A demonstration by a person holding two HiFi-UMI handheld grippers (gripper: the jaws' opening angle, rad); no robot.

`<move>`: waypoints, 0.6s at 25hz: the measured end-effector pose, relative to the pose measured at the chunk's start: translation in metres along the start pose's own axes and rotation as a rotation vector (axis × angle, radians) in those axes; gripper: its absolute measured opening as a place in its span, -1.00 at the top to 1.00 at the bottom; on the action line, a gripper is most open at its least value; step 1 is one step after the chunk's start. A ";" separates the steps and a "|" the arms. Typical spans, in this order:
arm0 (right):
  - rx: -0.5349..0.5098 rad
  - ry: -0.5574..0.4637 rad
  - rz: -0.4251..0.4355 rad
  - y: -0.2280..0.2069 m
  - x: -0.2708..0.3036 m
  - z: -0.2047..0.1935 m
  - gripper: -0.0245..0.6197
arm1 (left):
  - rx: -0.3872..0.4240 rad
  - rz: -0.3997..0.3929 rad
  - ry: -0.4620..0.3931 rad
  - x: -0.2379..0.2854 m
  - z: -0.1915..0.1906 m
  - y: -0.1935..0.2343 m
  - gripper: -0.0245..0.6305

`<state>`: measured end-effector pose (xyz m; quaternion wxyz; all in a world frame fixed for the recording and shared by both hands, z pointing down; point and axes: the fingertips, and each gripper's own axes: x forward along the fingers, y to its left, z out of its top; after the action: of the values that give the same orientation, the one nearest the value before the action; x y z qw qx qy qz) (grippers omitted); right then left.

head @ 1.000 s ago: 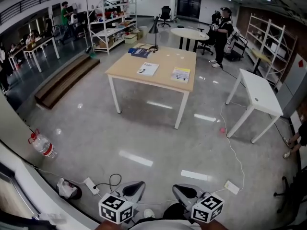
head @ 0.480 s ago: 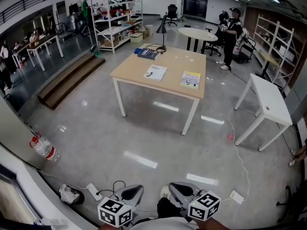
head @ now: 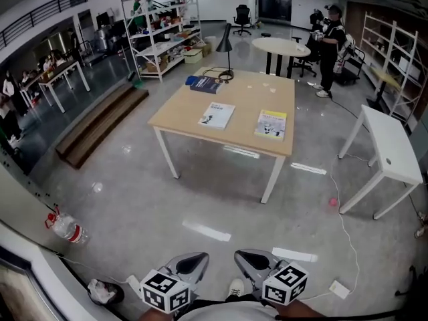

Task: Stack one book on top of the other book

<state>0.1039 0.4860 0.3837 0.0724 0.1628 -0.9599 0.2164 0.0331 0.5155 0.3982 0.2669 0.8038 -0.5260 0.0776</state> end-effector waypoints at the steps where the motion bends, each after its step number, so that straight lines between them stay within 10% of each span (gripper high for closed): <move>1: -0.004 -0.001 0.001 -0.008 0.003 0.003 0.92 | -0.011 -0.007 0.001 0.010 0.004 0.002 0.91; 15: 0.044 0.031 -0.071 -0.104 0.058 0.040 0.92 | -0.028 -0.052 0.122 0.102 0.041 0.072 0.91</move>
<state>0.0822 0.3636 0.4011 0.0913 0.1949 -0.9474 0.2371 0.0073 0.3905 0.4303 0.3114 0.8072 -0.4888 0.1121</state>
